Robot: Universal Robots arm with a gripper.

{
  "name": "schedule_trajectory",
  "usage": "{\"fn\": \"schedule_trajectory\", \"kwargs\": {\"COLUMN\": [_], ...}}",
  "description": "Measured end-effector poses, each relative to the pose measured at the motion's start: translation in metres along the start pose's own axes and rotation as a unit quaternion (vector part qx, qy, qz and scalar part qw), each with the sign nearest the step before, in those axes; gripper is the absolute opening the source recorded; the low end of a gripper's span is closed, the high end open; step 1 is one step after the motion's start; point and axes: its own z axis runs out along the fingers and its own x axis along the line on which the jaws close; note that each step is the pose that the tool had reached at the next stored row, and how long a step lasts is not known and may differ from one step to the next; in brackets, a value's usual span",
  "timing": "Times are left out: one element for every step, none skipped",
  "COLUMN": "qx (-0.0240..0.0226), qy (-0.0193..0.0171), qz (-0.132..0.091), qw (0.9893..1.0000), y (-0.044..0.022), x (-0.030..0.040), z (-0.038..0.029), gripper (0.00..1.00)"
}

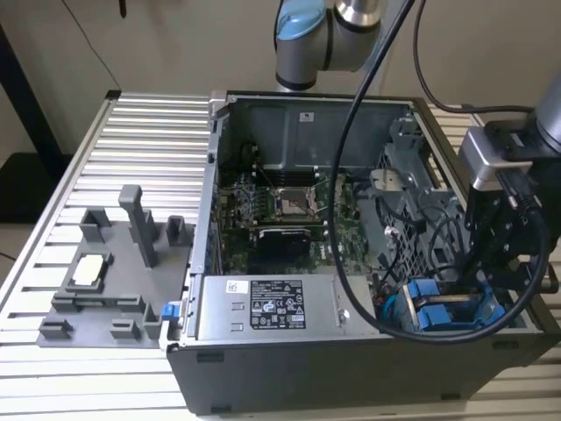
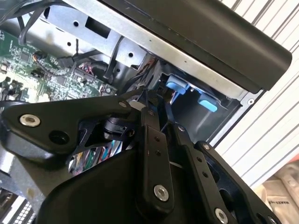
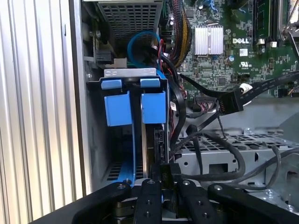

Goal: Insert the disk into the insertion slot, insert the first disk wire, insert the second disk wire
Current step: 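Insert the first disk wire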

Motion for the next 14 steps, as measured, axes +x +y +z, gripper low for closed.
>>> {"fn": "schedule_trajectory", "kwargs": {"qx": [0.0, 0.0, 0.0, 0.0, 0.0, 0.0, 0.0, 0.0, -0.0003, -0.0014, -0.0028, -0.0047, -0.0062, -0.0077], "qy": [0.0, 0.0001, 0.0002, 0.0002, -0.0002, -0.0001, -0.0001, -0.0001, 0.0, 0.0, 0.0001, 0.0001, 0.0002, 0.0003], "qz": [0.0, 0.0, 0.0, 0.0, 0.0, 0.0, 0.0, 0.0, 0.0, 0.0, 0.0, 0.0, 0.001, 0.001], "qw": [1.0, 1.0, 1.0, 1.0, 1.0, 1.0, 1.0, 1.0, 1.0, 1.0, 1.0, 1.0, 1.0, 1.0], "y": [0.0, 0.0, 0.0, 0.0, 0.0, 0.0, 0.0, 0.0, 0.0, -0.0001, -0.0001, -0.0001, -0.0001, -0.0001], "x": [0.0001, 0.0002, 0.0002, 0.0003, 0.0004, 0.0005, 0.0006, 0.0008, 0.0011, 0.0013, 0.0012, 0.0011, 0.0011, 0.001], "z": [0.0004, 0.0008, 0.0011, 0.0014, 0.002, 0.0023, 0.0025, 0.0026, 0.0026, 0.0026, 0.0019, 0.0003, -0.0015, -0.0038], "gripper": [0.19, 0.19, 0.19, 0.19, 0.2, 0.2, 0.26, 0.33, 0.33, 0.33, 0.33, 0.33, 0.33, 0.33]}}
